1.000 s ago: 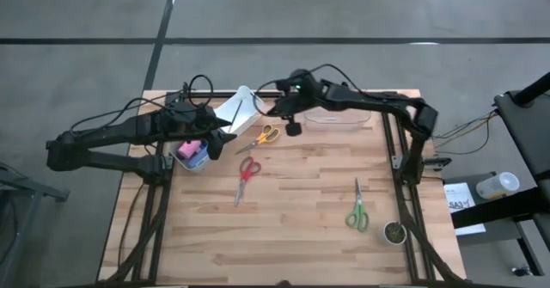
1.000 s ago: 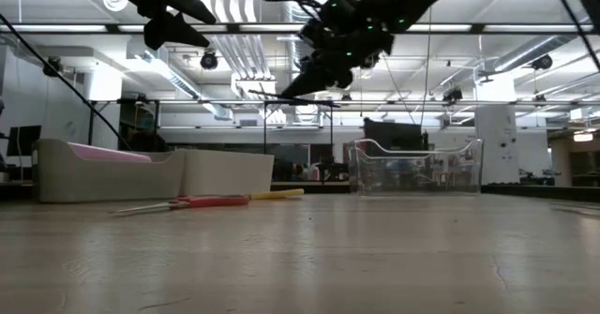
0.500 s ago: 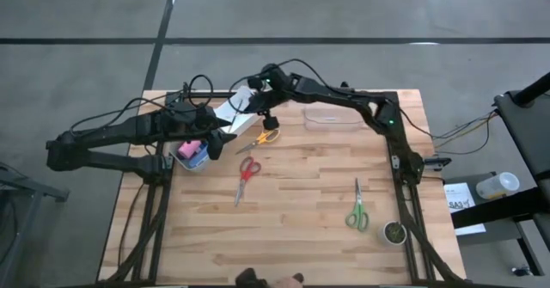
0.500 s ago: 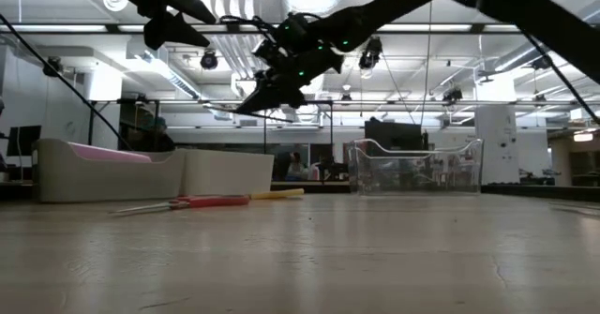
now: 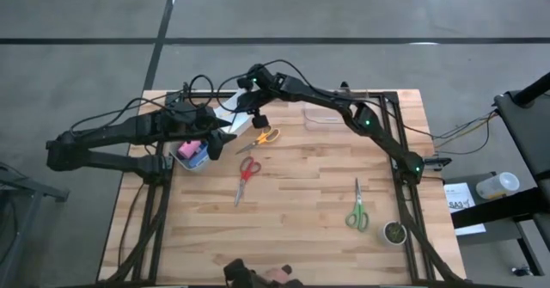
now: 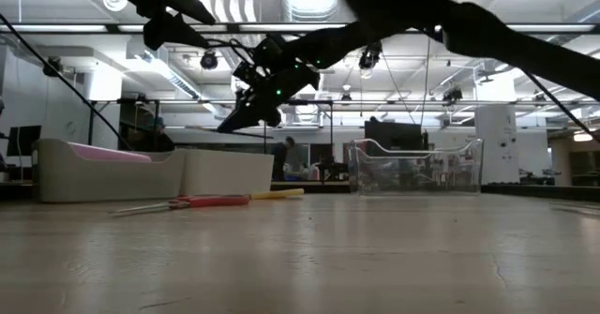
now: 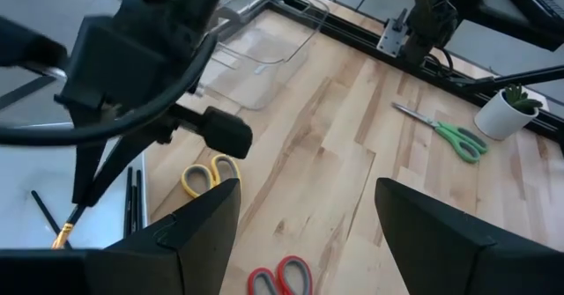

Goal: Pick & Place Paint Supplies
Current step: Put the gold paint brush into the white bin

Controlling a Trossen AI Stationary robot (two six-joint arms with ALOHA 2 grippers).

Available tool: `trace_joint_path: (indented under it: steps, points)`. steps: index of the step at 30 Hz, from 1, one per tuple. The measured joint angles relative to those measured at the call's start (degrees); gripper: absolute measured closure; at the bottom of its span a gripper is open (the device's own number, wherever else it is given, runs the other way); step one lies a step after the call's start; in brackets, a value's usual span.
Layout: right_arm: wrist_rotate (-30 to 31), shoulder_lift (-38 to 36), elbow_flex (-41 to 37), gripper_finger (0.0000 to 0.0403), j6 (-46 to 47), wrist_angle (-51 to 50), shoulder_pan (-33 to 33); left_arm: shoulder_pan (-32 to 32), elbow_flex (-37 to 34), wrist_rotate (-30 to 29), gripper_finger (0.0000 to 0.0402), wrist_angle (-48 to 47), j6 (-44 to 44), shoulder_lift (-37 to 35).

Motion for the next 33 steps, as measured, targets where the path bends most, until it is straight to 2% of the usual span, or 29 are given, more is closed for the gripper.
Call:
trace_joint_path:
  steps: [26, 33]
  points:
    - [0.1, 4.4, -0.3, 0.0388, 1.9, 1.2, -1.0, 0.0, 0.0, 0.0, 0.0130, 0.0, 0.0, 0.0]
    - [0.0, 4.4, -0.1, 0.0388, -5.2, 2.1, -0.9, 0.0, 0.0, 0.0, 0.0130, 0.0, 0.0, 0.0]
